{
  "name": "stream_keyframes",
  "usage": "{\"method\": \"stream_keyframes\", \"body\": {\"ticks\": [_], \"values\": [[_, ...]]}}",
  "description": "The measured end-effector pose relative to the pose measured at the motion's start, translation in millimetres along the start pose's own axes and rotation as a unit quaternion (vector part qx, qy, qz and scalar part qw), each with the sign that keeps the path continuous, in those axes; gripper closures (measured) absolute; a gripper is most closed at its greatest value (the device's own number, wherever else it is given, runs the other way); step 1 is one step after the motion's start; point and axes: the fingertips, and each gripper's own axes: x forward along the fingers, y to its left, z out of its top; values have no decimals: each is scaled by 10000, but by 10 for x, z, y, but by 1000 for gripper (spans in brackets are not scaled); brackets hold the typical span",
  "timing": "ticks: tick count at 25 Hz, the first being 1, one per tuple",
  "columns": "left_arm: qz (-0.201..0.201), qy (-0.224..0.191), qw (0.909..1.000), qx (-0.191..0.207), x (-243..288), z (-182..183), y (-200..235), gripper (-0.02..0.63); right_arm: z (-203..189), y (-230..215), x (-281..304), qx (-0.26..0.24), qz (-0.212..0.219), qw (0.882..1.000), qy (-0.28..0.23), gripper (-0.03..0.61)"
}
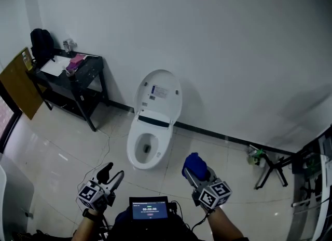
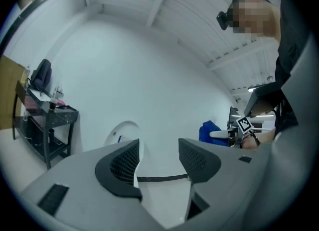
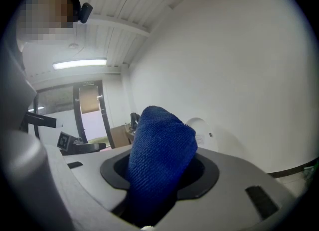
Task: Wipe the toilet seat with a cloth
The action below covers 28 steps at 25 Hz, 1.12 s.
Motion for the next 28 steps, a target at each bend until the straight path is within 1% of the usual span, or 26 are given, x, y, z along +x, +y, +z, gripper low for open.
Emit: {"method": "stream_keyframes", "body": {"ticks": [4,13,16,19,24,28], "values": [[-9,38,9998,170,-7,-50,-71,357,14,-38,-125,-34,-14,10000,-23,365],[97,-47,9998,180,-39,82,-233,357,-69,11,-117,92,164,9998,37,365],[123,-73,9996,224,-51,77,-211,357,-47,36,-73,137,238,9996,11,365],[128,-82,9996,252,-38,80,-228,357,-20,47,-66,69,275,9996,5,365],[179,-166,9995,178,-6,156,-267,357,-14,14,-44,81,289,9995,-12,365],[181,-142,9991,363,14,63,-141,357,-5,-23,7,89,302,9995,-8,365]]}}
